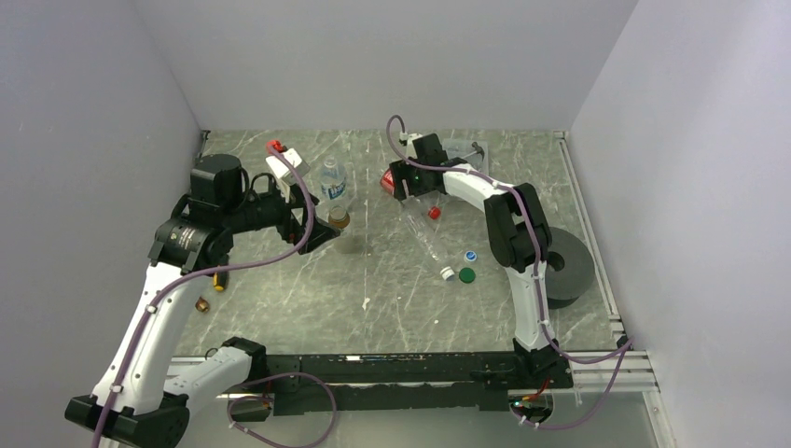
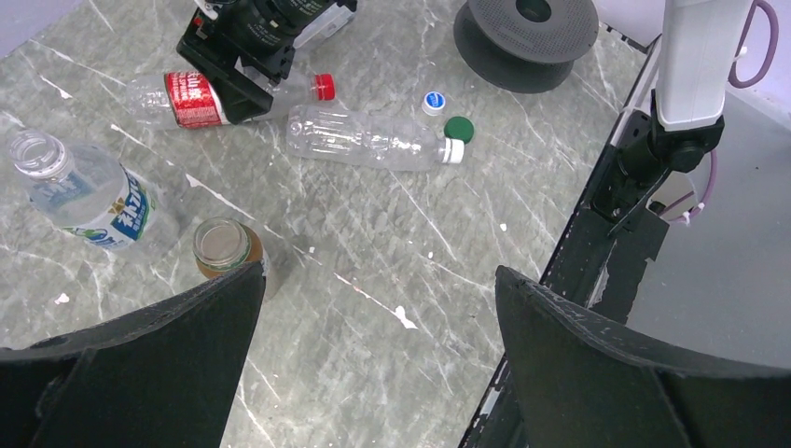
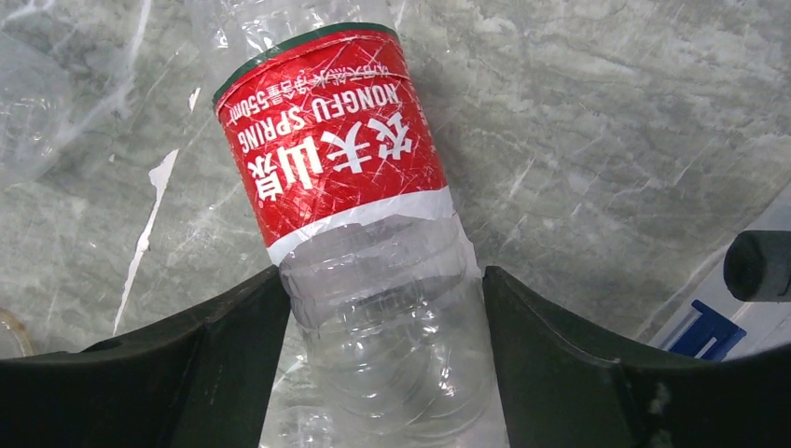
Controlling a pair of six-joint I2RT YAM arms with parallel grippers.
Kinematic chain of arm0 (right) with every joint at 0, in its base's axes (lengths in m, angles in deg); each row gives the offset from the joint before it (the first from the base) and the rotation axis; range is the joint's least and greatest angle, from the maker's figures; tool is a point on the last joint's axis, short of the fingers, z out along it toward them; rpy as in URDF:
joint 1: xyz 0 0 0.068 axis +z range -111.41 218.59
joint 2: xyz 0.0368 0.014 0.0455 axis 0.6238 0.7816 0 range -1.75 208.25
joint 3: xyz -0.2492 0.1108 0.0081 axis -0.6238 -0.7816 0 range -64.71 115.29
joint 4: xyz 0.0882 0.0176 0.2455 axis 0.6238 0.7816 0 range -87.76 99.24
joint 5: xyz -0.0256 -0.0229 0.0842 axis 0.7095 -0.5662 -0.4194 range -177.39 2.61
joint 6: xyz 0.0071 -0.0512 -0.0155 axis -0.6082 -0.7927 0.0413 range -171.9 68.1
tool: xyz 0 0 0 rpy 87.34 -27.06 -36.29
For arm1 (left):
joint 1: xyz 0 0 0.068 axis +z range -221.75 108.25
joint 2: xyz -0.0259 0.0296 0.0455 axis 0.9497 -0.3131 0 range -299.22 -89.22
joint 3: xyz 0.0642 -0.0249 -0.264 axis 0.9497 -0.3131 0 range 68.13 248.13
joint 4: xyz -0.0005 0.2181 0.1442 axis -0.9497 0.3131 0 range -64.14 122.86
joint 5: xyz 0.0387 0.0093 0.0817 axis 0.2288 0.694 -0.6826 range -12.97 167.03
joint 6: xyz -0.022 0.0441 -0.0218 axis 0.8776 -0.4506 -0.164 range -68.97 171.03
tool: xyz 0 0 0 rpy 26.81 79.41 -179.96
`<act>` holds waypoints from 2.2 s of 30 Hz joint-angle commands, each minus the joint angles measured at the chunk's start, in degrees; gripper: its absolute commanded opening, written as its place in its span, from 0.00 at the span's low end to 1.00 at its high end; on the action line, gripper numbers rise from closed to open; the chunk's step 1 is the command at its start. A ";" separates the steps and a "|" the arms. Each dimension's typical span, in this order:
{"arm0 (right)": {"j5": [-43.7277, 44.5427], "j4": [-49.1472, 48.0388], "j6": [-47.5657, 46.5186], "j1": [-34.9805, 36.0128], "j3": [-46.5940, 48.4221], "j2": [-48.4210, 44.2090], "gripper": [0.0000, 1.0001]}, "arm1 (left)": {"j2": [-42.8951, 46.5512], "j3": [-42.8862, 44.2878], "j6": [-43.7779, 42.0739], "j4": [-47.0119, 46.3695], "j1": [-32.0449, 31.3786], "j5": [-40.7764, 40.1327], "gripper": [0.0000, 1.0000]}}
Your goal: Unscrew the bottle caps
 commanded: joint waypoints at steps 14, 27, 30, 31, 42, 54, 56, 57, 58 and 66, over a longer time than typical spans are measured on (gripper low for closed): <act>-3.36 0.06 1.50 -0.16 0.14 -9.26 0.55 | 2.70 0.20 -10.65 -3.42 0.14 6.47 0.99; -11.86 5.23 8.13 7.13 -4.32 -33.93 0.58 | 5.28 2.53 -66.56 3.64 0.05 11.63 0.99; -13.47 2.87 12.02 10.43 -6.58 -39.10 0.58 | 7.19 -0.45 -75.30 -1.42 -0.03 10.71 0.99; -13.45 1.90 13.13 12.38 -7.39 -40.43 0.59 | 7.50 -0.91 -76.21 -3.52 -0.04 10.55 0.99; -7.59 12.13 14.42 26.65 4.28 -34.30 0.62 | 6.39 0.82 -93.63 3.22 -1.86 4.35 0.99; -5.57 16.57 12.61 29.02 10.31 -32.09 0.61 | 3.99 6.14 -100.44 18.98 -4.40 -3.58 0.99; -5.88 16.67 12.53 29.46 10.26 -32.46 0.61 | 3.54 6.65 -99.76 19.03 -4.66 -4.10 0.99; -6.18 16.76 12.52 29.65 10.33 -32.64 0.61 | 3.50 6.29 -99.89 18.34 -4.81 -4.68 0.99; -6.61 16.89 12.52 29.82 10.34 -32.79 0.61 | 3.68 5.65 -100.00 16.87 -4.91 -5.38 0.99; -8.74 17.19 12.42 30.60 10.26 -34.00 0.61 | 4.09 3.39 -100.25 15.28 -6.45 -8.78 0.99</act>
